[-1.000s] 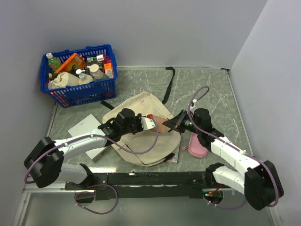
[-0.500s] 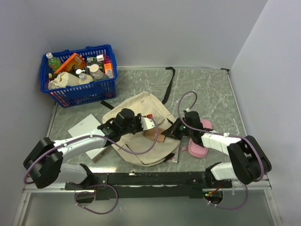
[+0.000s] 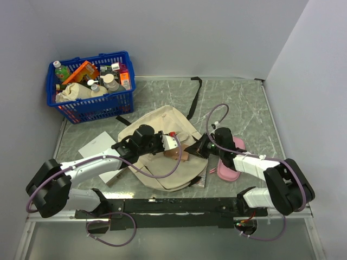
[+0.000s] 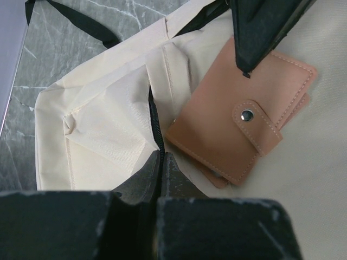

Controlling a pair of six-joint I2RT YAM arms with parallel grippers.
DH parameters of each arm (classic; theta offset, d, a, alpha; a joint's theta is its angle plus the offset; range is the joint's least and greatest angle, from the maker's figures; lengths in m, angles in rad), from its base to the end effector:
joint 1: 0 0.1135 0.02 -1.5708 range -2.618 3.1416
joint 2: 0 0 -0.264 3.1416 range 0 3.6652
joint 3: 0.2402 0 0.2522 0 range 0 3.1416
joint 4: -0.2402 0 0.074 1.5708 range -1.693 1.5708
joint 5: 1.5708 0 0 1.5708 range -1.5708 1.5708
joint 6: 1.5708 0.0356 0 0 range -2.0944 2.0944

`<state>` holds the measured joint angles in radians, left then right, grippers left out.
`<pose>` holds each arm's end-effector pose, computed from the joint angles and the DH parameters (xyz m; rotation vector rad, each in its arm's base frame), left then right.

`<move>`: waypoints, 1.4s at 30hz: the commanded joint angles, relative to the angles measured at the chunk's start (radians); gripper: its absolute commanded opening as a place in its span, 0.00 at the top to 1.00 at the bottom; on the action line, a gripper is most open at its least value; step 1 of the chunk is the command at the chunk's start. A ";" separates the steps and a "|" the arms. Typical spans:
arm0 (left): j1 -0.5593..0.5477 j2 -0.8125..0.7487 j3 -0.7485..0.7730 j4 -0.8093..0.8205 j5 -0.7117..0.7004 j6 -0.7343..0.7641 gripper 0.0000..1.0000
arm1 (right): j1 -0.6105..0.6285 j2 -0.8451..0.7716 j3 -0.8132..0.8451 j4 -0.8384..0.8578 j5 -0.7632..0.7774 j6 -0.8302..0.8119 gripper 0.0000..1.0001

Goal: Pack the student bag
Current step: Pick up the personal item from the student bag, then place the personal item in the student bag.

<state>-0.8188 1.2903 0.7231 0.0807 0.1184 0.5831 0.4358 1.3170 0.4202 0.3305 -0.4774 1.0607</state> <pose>0.1898 -0.2091 0.2350 1.3868 1.5291 -0.2675 0.2130 0.1172 0.1584 0.4286 2.3609 1.3129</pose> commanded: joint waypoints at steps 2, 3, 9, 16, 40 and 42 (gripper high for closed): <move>-0.006 -0.045 0.006 0.036 0.069 0.011 0.99 | -0.002 -0.074 0.031 0.148 -0.082 -0.011 1.00; -0.006 -0.045 0.006 0.030 0.075 0.011 0.99 | -0.015 -0.073 0.031 0.156 -0.095 -0.010 1.00; -0.006 -0.048 0.012 0.004 0.082 0.017 0.99 | -0.063 -0.027 0.029 0.241 -0.118 0.030 1.00; -0.006 -0.043 0.021 -0.004 0.092 0.015 0.99 | -0.088 0.043 0.048 0.301 -0.070 0.081 1.00; -0.006 -0.019 0.059 -0.024 0.112 0.006 0.99 | -0.006 0.183 0.069 0.454 0.183 0.446 1.00; -0.006 -0.013 0.067 -0.018 0.107 -0.003 0.99 | 0.050 0.185 0.100 0.415 0.221 0.432 1.00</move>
<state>-0.8150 1.2827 0.7441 0.0212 0.1642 0.5941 0.4126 1.5219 0.4328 0.7322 -0.3931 1.4776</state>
